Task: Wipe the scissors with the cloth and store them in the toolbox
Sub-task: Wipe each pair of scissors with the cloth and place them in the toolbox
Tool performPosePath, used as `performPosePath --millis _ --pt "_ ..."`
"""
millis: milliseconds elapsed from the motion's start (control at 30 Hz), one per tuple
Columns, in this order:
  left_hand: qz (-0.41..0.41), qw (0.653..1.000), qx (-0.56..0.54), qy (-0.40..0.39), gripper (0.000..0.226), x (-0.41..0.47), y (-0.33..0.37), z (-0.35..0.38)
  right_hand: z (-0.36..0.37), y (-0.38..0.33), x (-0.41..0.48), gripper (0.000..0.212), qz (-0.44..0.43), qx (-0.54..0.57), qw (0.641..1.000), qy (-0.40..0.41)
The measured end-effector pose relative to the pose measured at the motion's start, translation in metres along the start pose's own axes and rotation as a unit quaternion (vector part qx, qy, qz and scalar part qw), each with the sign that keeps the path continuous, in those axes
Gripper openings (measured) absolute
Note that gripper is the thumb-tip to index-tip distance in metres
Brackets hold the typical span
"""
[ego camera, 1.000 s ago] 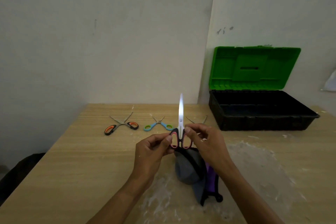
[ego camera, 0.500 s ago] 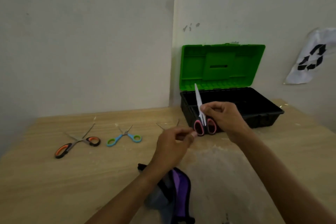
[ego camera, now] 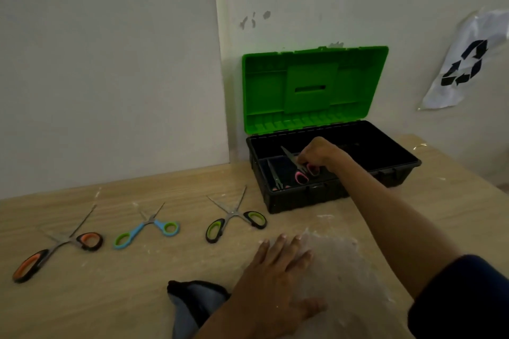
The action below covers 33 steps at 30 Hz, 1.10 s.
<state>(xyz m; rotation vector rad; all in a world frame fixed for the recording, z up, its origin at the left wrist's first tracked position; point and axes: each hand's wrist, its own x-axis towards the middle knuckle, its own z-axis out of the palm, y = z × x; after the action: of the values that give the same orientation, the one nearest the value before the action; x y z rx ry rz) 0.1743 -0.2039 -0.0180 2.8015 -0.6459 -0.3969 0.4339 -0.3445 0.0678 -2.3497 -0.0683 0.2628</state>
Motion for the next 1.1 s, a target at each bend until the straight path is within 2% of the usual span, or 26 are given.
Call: performPosePath --millis 133,200,300,333,367,500,700,833,933,1100 --pt "0.006 1.000 0.006 0.009 0.093 0.002 -0.002 0.002 0.014 0.012 0.021 0.023 0.016 -0.094 0.994 -0.053" --pt "0.007 1.000 -0.004 0.016 0.092 0.001 -0.002 0.002 0.015 0.014 0.025 0.025 0.021 -0.121 0.991 -0.060" --pt "0.005 1.000 -0.009 0.015 0.092 0.000 -0.003 0.003 0.013 0.013 0.023 0.013 0.029 -0.140 0.987 -0.079" --pt "0.004 1.000 -0.007 0.015 0.091 0.001 -0.003 0.003 0.013 0.013 0.022 0.020 0.030 -0.147 0.985 -0.086" --pt "0.004 1.000 -0.004 0.014 0.090 0.002 -0.003 0.003 0.013 0.013 0.021 0.024 0.026 -0.149 0.985 -0.081" --pt "0.006 1.000 -0.007 0.014 0.088 0.001 -0.003 0.001 0.015 0.009 0.012 0.016 0.013 -0.165 0.986 -0.017" --pt "0.006 0.999 -0.019 0.027 0.084 -0.004 0.000 -0.004 0.021 0.003 0.001 0.025 0.005 -0.200 0.980 0.005" --pt "-0.003 0.998 -0.059 0.019 0.080 -0.010 0.003 -0.021 0.016 -0.003 -0.012 0.022 0.001 -0.198 0.980 0.035" --pt "0.005 0.989 -0.121 0.085 0.071 -0.024 0.003 -0.035 0.011 -0.012 -0.030 0.015 -0.046 -0.155 0.984 0.074" --pt "0.008 0.977 -0.099 0.189 0.071 -0.075 -0.016 -0.053 0.022 -0.036 -0.112 0.007 -0.215 -0.007 0.960 0.181"
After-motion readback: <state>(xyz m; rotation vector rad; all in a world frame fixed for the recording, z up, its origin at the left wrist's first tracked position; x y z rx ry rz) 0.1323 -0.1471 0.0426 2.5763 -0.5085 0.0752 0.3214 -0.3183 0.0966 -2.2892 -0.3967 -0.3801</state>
